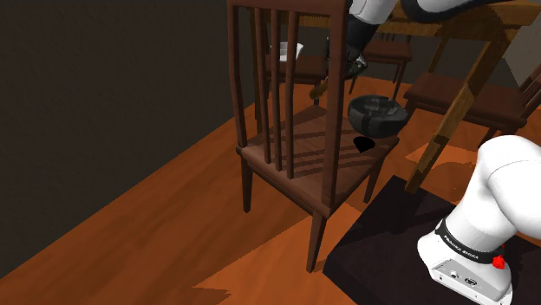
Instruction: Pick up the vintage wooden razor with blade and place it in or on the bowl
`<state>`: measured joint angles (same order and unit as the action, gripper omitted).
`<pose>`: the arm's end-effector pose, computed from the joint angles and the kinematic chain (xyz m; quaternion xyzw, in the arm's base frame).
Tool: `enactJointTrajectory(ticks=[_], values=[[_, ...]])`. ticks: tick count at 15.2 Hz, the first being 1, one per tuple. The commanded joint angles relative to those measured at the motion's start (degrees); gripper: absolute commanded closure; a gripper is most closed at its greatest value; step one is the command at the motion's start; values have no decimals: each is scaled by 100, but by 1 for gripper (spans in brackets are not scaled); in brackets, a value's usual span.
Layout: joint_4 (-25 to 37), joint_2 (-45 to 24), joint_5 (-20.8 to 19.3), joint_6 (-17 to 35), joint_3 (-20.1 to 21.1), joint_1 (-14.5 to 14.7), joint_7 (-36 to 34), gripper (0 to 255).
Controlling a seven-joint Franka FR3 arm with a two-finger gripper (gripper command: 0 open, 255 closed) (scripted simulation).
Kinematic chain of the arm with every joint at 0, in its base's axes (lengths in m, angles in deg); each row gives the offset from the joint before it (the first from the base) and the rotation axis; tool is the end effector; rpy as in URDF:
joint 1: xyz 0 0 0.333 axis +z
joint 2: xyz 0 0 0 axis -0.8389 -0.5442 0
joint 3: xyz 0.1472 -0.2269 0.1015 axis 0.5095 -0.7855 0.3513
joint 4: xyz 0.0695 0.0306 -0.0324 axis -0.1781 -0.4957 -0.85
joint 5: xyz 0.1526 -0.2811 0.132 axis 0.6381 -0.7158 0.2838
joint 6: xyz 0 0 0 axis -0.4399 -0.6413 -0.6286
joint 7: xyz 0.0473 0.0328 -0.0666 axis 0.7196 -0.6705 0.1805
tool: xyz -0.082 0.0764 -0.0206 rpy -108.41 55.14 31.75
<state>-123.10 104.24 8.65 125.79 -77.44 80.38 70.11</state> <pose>0.3716 0.0439 0.5728 0.7543 0.6320 0.1351 0.1155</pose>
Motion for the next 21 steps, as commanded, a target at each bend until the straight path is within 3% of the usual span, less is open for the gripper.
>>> enactJointTrajectory(ticks=[1, 13, 21], values=[[-210, 370, -66, -134, -106, -93, 168, 255], [-854, 2276, -579, -1206, -858, -784, 1348, 255], [-1540, 2450, -748, -698, -1014, -893, 1318, 255]])
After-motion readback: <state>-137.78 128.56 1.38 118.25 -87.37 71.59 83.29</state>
